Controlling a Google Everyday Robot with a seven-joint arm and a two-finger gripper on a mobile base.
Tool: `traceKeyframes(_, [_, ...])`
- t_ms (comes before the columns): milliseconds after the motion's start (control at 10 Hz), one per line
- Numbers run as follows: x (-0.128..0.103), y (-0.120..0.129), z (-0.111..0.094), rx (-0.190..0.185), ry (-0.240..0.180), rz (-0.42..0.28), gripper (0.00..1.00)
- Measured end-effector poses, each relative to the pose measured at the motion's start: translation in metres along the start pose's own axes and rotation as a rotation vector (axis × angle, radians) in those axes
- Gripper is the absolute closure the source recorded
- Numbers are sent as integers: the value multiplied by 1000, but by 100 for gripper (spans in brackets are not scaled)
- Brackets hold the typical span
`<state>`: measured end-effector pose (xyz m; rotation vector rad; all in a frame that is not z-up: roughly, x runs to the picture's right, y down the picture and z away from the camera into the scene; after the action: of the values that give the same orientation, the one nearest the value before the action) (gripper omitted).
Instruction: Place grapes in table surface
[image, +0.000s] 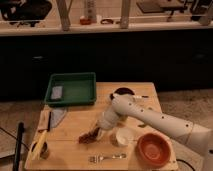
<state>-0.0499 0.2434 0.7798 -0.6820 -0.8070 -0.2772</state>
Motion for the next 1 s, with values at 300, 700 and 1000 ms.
traceKeyframes(300, [2, 1, 5, -6, -14, 9, 96])
traceKeyframes(700, [3, 3, 12, -30, -29, 16, 58])
traceKeyframes(1000, [2, 4, 12, -34, -28, 14, 28])
